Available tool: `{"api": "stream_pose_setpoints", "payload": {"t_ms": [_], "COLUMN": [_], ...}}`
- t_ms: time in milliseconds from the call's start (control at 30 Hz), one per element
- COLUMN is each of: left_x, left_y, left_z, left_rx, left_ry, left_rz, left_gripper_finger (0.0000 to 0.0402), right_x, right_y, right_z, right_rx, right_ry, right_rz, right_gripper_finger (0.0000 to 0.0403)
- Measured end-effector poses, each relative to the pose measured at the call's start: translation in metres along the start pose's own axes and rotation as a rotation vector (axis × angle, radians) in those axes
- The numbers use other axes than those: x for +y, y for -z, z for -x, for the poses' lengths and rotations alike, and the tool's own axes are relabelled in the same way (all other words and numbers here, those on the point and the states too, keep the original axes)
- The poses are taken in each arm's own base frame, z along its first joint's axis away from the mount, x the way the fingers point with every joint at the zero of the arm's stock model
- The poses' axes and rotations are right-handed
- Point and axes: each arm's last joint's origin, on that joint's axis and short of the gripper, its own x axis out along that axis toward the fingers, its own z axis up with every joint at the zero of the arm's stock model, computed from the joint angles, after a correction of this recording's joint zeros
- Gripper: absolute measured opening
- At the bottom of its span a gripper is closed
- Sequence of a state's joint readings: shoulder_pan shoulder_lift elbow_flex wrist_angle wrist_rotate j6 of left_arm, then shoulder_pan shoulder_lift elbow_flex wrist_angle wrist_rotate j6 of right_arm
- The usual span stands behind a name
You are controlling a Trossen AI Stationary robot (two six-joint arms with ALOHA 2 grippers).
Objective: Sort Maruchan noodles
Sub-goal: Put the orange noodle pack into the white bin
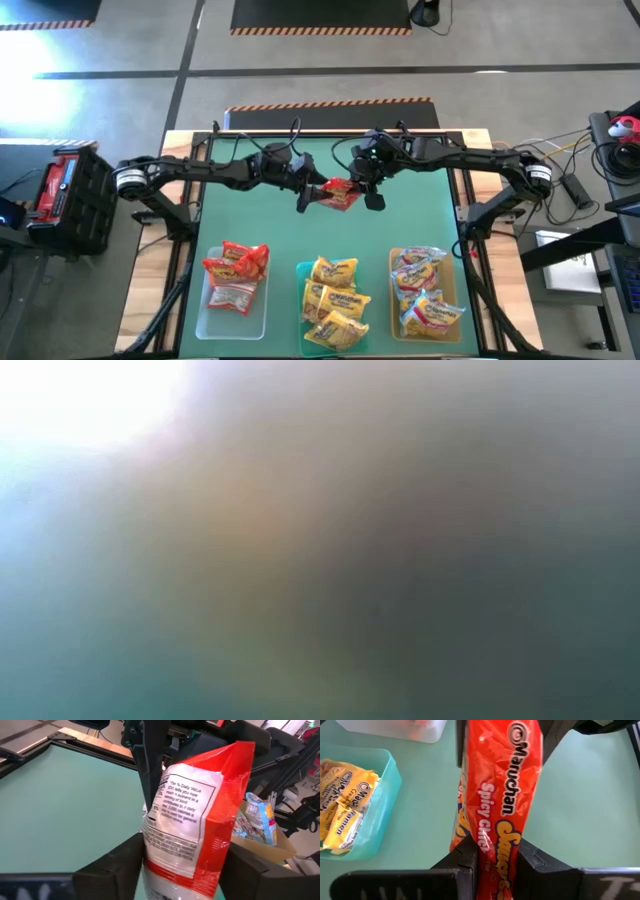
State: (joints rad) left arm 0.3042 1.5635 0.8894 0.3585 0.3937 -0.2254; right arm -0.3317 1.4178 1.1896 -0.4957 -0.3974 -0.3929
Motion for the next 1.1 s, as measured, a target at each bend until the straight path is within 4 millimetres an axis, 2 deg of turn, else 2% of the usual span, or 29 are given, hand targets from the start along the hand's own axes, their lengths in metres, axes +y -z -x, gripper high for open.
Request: {"api": "stream_pose_setpoints", "payload": {"t_ms": [200,300,400,500,700,900,1100], "left_x": [0.000,0.000,0.000,0.000,-0.001,-0.001,-0.002], "left_y": [0.001,0.001,0.002,0.003,0.003,0.003,0.005], "left_z": [0.000,0.000,0.000,0.000,-0.001,-0.001,0.003], "left_rx": [0.007,0.011,0.018,0.032,0.029,0.030,0.082], "left_ry": [0.006,0.005,0.003,0.005,0.007,0.007,0.039], "left_rz": [0.020,0.040,0.062,0.086,0.114,0.143,0.216], "left_gripper_finger": [0.0138,0.0120,0.0120,0.0122,0.0123,0.0124,0.0125], "right_x": [0.000,0.000,0.001,0.001,0.001,0.005,0.014], "right_y": [0.000,0.000,0.001,-0.001,-0.015,-0.032,-0.043], "right_z": [0.000,0.000,0.001,0.007,0.024,0.049,0.078], "right_rx": [-0.003,-0.002,0.013,0.067,0.111,0.162,0.250], "right_ry": [-0.006,-0.006,-0.004,0.001,0.045,0.033,-0.004], "right_rz": [-0.002,-0.022,-0.091,-0.118,-0.127,-0.130,-0.142], "right_gripper_finger": [0.0061,0.0061,0.0065,0.0086,0.0131,0.0157,0.0160]}}
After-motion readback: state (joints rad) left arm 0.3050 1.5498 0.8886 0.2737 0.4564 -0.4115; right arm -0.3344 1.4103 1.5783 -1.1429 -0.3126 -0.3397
